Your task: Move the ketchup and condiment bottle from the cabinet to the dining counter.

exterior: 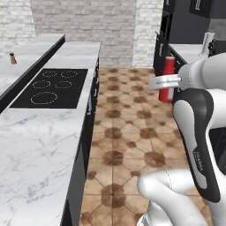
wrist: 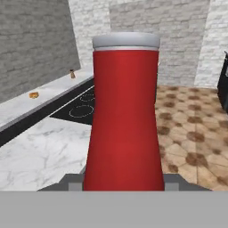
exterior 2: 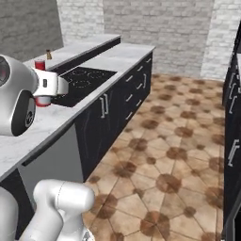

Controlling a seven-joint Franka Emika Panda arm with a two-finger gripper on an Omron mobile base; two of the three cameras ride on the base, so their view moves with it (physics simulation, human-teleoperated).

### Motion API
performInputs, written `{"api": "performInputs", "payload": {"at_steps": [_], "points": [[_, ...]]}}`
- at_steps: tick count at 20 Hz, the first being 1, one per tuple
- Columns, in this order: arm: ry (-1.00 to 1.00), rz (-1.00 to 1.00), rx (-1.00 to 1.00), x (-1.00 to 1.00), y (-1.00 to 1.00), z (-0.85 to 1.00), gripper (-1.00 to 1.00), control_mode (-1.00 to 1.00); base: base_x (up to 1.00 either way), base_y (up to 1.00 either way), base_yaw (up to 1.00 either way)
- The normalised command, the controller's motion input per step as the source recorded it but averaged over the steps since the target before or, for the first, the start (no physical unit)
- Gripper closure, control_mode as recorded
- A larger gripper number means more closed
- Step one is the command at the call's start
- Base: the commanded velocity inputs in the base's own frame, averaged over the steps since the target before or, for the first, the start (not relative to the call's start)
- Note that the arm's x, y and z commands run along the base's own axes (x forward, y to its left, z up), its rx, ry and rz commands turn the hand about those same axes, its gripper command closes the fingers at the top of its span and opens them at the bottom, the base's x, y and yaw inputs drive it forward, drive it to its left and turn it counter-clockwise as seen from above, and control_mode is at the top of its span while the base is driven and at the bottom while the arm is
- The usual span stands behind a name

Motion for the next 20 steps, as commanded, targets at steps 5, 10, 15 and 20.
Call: {"api": "performInputs", "payload": {"at_steps": [5,10,15,20], "points": [[0.00,0.00,0.00,0.00,0.00,0.00,1.00,1.00,-0.09,-0.05,0.12],[0.00,0.00,0.00,0.00,0.00,0.00,1.00,1.00,-0.65,-0.09,0.18],[0.00,0.00,0.00,0.00,0.00,0.00,1.00,1.00,-0.68,-0.09,0.31],[0.00,0.00,0.00,0.00,0.00,0.00,1.00,1.00,-0.47,0.01,0.59]]}}
